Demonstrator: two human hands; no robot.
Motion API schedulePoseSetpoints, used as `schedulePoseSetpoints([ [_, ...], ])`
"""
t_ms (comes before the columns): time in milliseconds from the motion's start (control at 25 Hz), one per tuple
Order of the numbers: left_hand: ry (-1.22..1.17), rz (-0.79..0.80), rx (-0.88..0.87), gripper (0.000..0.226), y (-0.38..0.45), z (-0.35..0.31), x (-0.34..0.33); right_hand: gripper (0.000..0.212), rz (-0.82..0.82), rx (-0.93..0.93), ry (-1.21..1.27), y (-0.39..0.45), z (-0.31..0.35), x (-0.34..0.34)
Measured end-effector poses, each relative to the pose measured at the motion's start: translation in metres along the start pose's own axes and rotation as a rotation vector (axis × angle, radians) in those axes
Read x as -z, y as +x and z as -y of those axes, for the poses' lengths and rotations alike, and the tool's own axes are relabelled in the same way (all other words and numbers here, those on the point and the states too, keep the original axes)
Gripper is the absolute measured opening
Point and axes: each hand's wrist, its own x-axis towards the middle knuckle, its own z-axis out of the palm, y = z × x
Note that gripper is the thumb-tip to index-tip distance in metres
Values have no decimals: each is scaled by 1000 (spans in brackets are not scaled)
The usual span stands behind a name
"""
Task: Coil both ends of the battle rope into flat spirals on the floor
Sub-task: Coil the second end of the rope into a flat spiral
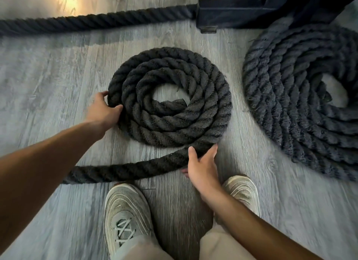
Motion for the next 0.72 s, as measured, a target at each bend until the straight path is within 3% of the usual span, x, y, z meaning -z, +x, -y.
schedulePoseSetpoints([
  [200, -160, -2, 128, 89, -18, 13, -3, 72, 21, 23, 13, 30, 20, 30],
  [360, -263, 133, 346, 67, -46, 20, -12, 60, -90, 78, 61, 68, 56, 63],
  [480, -222, 238, 403, 90, -59, 24, -16, 48, -204, 86, 41, 90, 78, 70],
  [600, -129, 222, 416, 99, -44, 25, 8, 62, -208, 99, 69, 73, 65, 52],
  [720, -196, 26, 287, 82, -14, 25, 32, 83, -141, 96, 18, 29, 29, 25],
])
